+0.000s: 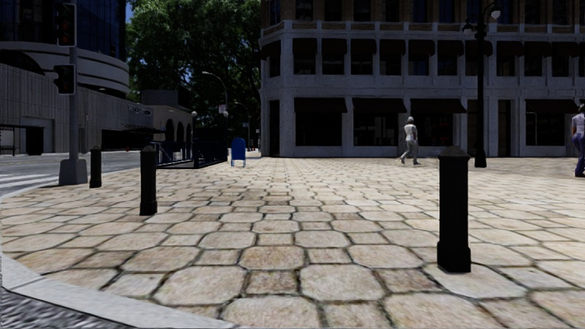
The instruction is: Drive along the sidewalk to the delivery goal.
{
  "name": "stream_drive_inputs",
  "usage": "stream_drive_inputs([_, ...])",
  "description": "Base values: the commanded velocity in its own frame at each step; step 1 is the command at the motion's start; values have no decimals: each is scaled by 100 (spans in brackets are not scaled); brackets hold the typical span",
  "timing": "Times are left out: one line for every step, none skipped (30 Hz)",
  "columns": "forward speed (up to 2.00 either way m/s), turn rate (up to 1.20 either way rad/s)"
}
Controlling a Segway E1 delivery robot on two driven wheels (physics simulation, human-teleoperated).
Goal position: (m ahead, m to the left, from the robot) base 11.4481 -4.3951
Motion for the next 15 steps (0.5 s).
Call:
stream_drive_inputs([160, 0])
stream_drive_inputs([158, 0])
stream_drive_inputs([157, 0])
stream_drive_inputs([155, 0])
stream_drive_inputs([154, 0])
stream_drive_inputs([153, 0])
stream_drive_inputs([153, 0])
stream_drive_inputs([153, 0])
stream_drive_inputs([153, 0])
stream_drive_inputs([153, 0])
stream_drive_inputs([153, 0])
stream_drive_inputs([153, 0])
stream_drive_inputs([153, 0])
stream_drive_inputs([153, 0])
stream_drive_inputs([153, 0])
